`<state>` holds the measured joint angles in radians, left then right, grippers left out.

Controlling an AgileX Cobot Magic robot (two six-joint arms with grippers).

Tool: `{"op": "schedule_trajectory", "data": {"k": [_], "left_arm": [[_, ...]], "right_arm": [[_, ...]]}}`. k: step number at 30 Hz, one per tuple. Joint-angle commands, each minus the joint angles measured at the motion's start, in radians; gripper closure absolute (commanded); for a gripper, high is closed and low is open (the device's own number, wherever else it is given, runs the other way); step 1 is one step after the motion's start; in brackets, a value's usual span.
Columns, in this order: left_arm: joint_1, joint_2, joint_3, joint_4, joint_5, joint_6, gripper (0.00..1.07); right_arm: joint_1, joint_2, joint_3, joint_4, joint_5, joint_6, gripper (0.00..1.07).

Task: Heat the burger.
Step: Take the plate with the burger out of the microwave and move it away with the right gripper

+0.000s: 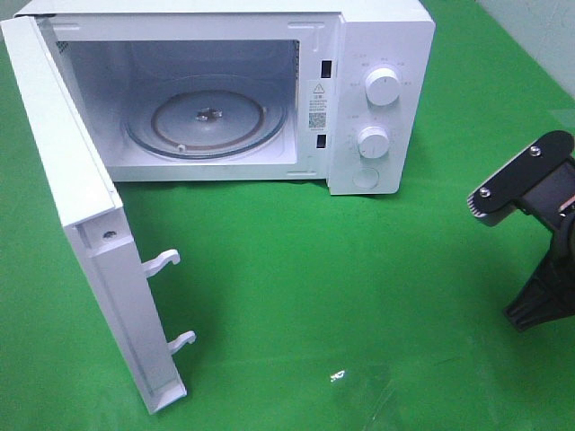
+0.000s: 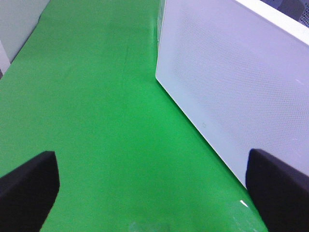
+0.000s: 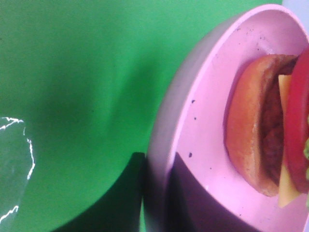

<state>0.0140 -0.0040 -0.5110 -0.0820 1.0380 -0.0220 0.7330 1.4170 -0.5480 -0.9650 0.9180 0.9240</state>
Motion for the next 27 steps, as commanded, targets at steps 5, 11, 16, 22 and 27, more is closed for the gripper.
{"op": "schedule_trajectory", "data": {"k": [5,11,16,22,27], "left_arm": [[0.001,-0.019,0.002,-0.001,-0.007,-0.001,0.08],[0.001,-0.019,0.002,-0.001,-0.007,-0.001,0.08],[0.001,-0.019,0.002,-0.001,-0.007,-0.001,0.08],[0.001,-0.019,0.002,-0.001,-0.007,-0.001,0.08],[0.001,-0.019,0.002,-0.001,-0.007,-0.001,0.08]], "right_arm": [[-0.028,0.152,-0.049,-0.057,0.032,0.103,1.06],[-0.104,0.228,-0.049,-0.052,-0.032,0.113,1.06],[-0.17,0.282,-0.049,-0.061,-0.095,0.173,1.05],[-0.219,0.369,-0.049,-0.085,-0.161,0.228,1.03],[-0.222,0.391,-0.049,-0.075,-0.201,0.237,0.97]]}}
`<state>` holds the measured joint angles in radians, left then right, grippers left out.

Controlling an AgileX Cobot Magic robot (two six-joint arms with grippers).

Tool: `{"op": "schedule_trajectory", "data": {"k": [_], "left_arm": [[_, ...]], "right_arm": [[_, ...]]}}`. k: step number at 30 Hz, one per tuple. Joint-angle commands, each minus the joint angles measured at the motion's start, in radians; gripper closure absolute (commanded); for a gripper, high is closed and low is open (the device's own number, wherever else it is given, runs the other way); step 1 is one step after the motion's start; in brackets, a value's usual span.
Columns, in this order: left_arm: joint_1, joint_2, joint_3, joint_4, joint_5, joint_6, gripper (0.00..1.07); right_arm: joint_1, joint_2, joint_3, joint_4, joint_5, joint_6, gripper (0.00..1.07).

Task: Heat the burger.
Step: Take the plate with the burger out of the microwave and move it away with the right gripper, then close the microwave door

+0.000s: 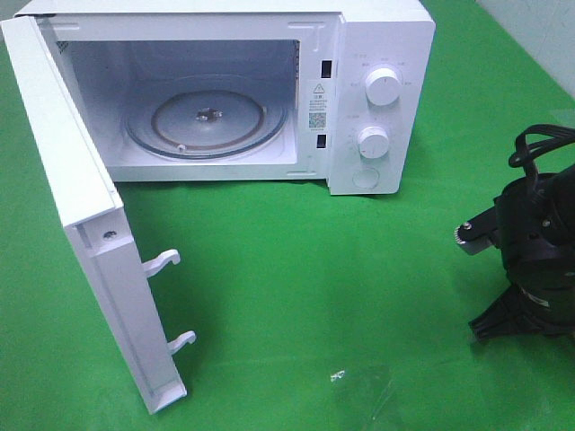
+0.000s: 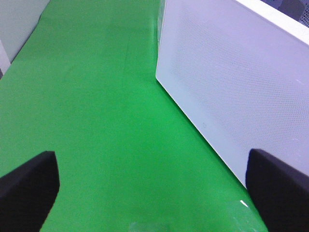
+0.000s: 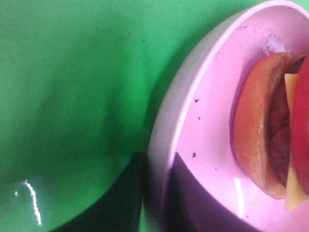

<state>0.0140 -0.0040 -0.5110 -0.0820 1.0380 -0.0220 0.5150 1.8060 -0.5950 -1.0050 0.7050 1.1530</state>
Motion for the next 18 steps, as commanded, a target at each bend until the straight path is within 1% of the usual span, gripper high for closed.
{"op": "schedule_trajectory", "data": {"k": [1,2,3,5,6,7,8,9,10,11,12,13,14,17,18], "left_arm": [[0.001,-0.019,0.002,-0.001,-0.007,-0.001,0.08],[0.001,-0.019,0.002,-0.001,-0.007,-0.001,0.08],[0.001,-0.019,0.002,-0.001,-0.007,-0.001,0.08],[0.001,-0.019,0.002,-0.001,-0.007,-0.001,0.08],[0.001,-0.019,0.002,-0.001,-0.007,-0.001,0.08],[0.001,-0.019,0.002,-0.001,-0.007,-0.001,0.08],[0.001,-0.019,0.002,-0.001,-0.007,-0.001,0.08],[0.001,-0.019,0.002,-0.001,-0.007,-0.001,0.08],[0.001,-0.019,0.002,-0.001,-0.007,-0.001,0.08],[0.001,-0.019,0.002,-0.001,-0.007,-0.001,0.08],[0.001,-0.019,0.002,-0.001,-0.007,-0.001,0.08],[0.001,-0.019,0.002,-0.001,-0.007,-0.001,0.08],[0.001,-0.019,0.002,-0.001,-0.007,-0.001,0.08],[0.001,-0.019,0.002,-0.001,-0.007,-0.001,0.08],[0.001,-0.019,0.002,-0.001,-0.007,-0.001,0.08]], "right_arm": [[-0.004,0.002,-0.002,-0.035,0.012,0.008,0.97],[-0.004,0.0,-0.002,-0.035,0.015,0.008,0.91],[-0.004,0.0,-0.002,-0.035,0.015,0.008,0.91],[-0.004,-0.004,-0.002,-0.019,0.031,0.004,0.78],[-0.004,-0.004,-0.002,-0.019,0.031,0.004,0.78],[-0.004,-0.022,-0.002,0.006,0.03,-0.009,0.7],[-0.004,-0.022,-0.002,0.006,0.03,-0.009,0.7],[-0.004,-0.037,-0.002,0.023,0.029,-0.019,0.67],[-0.004,-0.037,-0.002,0.023,0.029,-0.019,0.67],[-0.004,-0.075,-0.002,0.065,0.025,-0.038,0.62],[-0.004,-0.127,-0.002,0.109,0.017,-0.063,0.59],[-0.004,-0.127,-0.002,0.109,0.017,-0.063,0.59],[-0.004,-0.195,-0.002,0.159,0.016,-0.103,0.58],[-0.004,-0.231,-0.002,0.179,0.014,-0.125,0.58],[-0.004,-0.302,-0.002,0.226,0.007,-0.187,0.58]]}}
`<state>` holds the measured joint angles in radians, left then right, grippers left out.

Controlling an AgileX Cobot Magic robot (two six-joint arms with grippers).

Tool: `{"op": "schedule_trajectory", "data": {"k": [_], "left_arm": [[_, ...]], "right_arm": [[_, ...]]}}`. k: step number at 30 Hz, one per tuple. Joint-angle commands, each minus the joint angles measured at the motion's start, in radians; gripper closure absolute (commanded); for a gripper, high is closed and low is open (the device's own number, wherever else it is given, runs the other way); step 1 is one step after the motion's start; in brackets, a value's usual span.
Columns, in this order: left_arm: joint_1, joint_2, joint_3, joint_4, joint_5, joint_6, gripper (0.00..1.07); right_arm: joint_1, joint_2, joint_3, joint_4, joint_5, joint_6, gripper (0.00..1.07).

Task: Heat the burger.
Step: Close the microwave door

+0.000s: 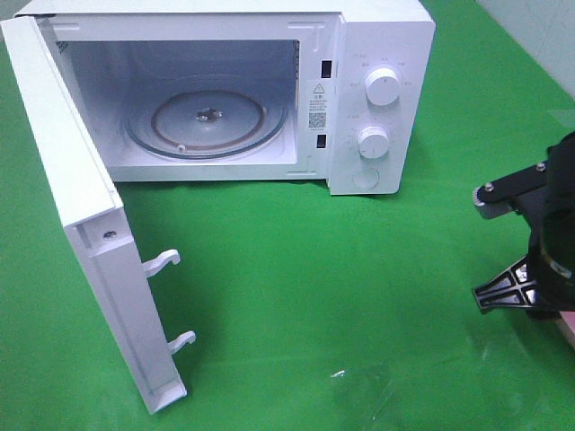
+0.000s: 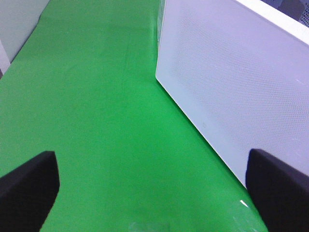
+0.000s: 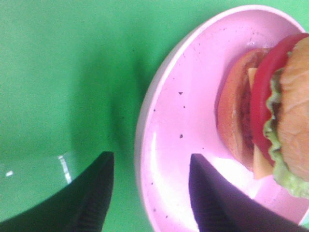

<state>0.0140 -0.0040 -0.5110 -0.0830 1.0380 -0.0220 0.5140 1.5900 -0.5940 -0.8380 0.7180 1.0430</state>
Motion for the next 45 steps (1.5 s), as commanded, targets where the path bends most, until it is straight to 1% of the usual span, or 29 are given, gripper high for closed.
{"op": "schedule_trajectory", "data": {"k": [1,3,6,8,9,10,13,15,16,17,18,21,22,23,24,25,26,27,31,41,43,45], "left_arm": [[0.001,-0.019,0.002,0.0,-0.007,-0.001,0.08],[0.001,-0.019,0.002,0.0,-0.007,-0.001,0.08],[0.001,-0.019,0.002,0.0,-0.007,-0.001,0.08],[0.001,-0.019,0.002,0.0,-0.007,-0.001,0.08],[0.001,-0.019,0.002,0.0,-0.007,-0.001,0.08],[0.001,-0.019,0.002,0.0,-0.007,-0.001,0.08],[0.001,-0.019,0.002,0.0,-0.007,-0.001,0.08],[0.001,-0.019,0.002,0.0,-0.007,-0.001,0.08],[0.001,-0.019,0.002,0.0,-0.007,-0.001,0.08],[0.001,-0.019,0.002,0.0,-0.007,-0.001,0.08],[0.001,-0.019,0.002,0.0,-0.007,-0.001,0.08],[0.001,-0.019,0.002,0.0,-0.007,-0.001,0.08],[0.001,-0.019,0.002,0.0,-0.007,-0.001,0.08],[0.001,-0.019,0.002,0.0,-0.007,-0.001,0.08],[0.001,-0.019,0.002,0.0,-0.007,-0.001,0.08],[0.001,-0.019,0.002,0.0,-0.007,-0.001,0.08],[0.001,-0.019,0.002,0.0,-0.007,-0.001,0.08],[0.001,-0.019,0.002,0.0,-0.007,-0.001,0.08],[0.001,-0.019,0.002,0.0,-0.007,-0.001,0.08],[0.001,-0.019,0.002,0.0,-0.007,-0.001,0.08],[0.001,-0.019,0.002,0.0,-0.007,-0.001,0.08],[0.001,-0.019,0.002,0.0,-0.007,-0.001,0.08]], "right_arm": [[-0.003,-0.086,-0.003,0.059,-0.006,-0.077,0.58],[-0.003,-0.248,-0.003,0.173,-0.032,-0.232,0.58],[-0.003,-0.285,-0.003,0.202,-0.037,-0.265,0.58],[-0.003,-0.473,-0.003,0.329,-0.039,-0.441,0.55],[-0.003,-0.473,-0.003,0.329,-0.039,-0.441,0.55],[-0.003,-0.552,-0.003,0.38,-0.036,-0.515,0.51],[-0.003,-0.586,-0.003,0.398,-0.035,-0.554,0.49],[-0.003,-0.743,-0.003,0.483,-0.024,-0.683,0.36],[-0.003,-0.743,-0.003,0.483,-0.024,-0.683,0.36],[-0.003,-0.808,-0.003,0.523,-0.004,-0.718,0.3],[-0.003,-0.872,-0.003,0.543,0.022,-0.741,0.28],[-0.003,-0.907,-0.003,0.553,0.04,-0.746,0.28],[-0.003,-0.971,-0.003,0.563,0.075,-0.754,0.29],[-0.003,-0.971,-0.003,0.563,0.075,-0.754,0.29],[-0.003,-1.022,-0.003,0.576,0.122,-0.759,0.29],[-0.003,-1.022,-0.003,0.576,0.122,-0.759,0.29],[-0.003,-1.067,-0.003,0.593,0.17,-0.761,0.3],[-0.003,-1.067,-0.003,0.593,0.17,-0.761,0.3],[-0.003,-1.124,-0.003,0.633,0.279,-0.786,0.31],[-0.003,-1.126,0.019,0.635,0.336,-0.787,0.31],[-0.003,-1.144,0.036,0.634,0.334,-0.795,0.31],[-0.004,-1.222,0.081,0.638,0.298,-0.834,0.31]]}}
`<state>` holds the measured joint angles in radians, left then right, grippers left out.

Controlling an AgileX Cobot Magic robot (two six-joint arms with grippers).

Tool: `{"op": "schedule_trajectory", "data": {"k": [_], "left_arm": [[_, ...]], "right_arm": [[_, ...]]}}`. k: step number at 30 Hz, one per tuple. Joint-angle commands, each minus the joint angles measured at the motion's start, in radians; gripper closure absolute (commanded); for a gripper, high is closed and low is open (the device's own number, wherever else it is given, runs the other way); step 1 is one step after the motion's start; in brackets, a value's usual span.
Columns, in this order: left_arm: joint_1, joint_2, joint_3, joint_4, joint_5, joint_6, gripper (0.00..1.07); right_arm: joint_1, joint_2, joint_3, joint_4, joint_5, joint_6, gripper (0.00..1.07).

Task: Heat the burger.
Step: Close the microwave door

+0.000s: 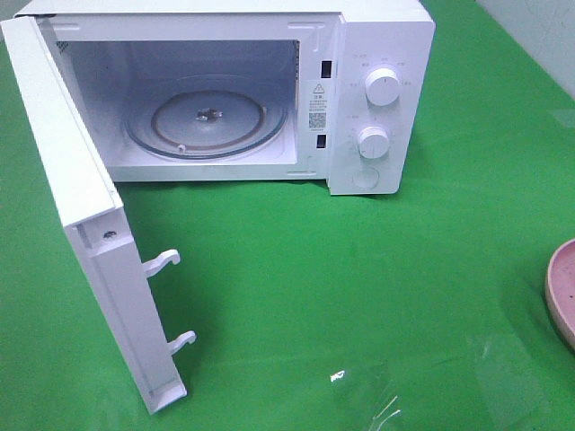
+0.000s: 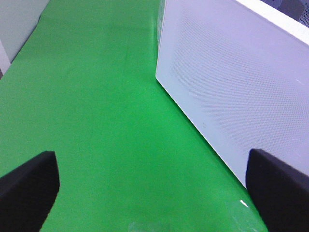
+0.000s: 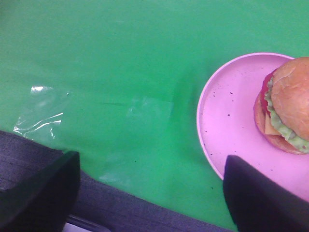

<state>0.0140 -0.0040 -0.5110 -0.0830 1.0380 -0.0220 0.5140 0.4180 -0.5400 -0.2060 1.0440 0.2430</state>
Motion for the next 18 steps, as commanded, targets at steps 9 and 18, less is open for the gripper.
{"op": "schedule_trajectory", "data": {"k": [9,18], "left_arm": [[0.001,-0.019,0.002,0.0,-0.007,-0.001,0.08],[0.001,-0.019,0.002,0.0,-0.007,-0.001,0.08]], "right_arm": [[-0.123,-0.228,0.03,0.073,-0.038,-0.116,0.31],[-0.254,-0.386,0.031,0.126,-0.04,-0.172,0.31]]}}
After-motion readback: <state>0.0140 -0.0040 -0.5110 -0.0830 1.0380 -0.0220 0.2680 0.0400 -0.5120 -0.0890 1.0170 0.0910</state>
